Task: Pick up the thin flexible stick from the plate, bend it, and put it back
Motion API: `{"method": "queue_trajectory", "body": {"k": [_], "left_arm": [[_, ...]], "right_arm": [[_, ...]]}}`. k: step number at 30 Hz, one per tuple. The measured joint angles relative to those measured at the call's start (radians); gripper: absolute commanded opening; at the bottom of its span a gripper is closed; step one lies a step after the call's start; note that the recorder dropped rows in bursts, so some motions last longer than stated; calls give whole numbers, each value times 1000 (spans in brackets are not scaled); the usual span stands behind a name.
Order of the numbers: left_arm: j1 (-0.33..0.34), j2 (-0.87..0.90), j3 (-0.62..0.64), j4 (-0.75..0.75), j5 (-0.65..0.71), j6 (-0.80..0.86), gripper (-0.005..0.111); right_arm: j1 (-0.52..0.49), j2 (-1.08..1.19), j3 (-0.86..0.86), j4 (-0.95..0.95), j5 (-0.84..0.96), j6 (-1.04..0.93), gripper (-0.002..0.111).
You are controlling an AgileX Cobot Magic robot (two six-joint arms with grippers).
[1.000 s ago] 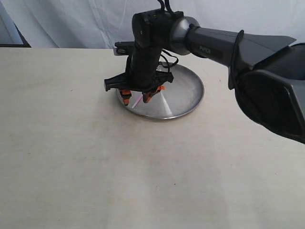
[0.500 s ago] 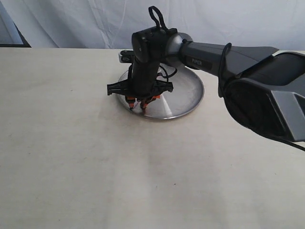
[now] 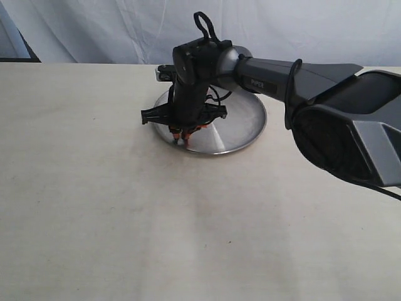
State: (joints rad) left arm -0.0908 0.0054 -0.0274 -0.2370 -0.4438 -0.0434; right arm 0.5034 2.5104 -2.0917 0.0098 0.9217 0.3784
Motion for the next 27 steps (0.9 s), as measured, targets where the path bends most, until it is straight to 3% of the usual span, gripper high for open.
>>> {"method": "queue_trajectory", "body": {"k": [17,27], "left_arm": [[0,0,0,0,0,0,0],[0,0,0,6,0,0,0]], "right_arm": [[2,-21,-3,-157,270,-63,-1],[2,-131,1,-257,271,-77,-1]]}}
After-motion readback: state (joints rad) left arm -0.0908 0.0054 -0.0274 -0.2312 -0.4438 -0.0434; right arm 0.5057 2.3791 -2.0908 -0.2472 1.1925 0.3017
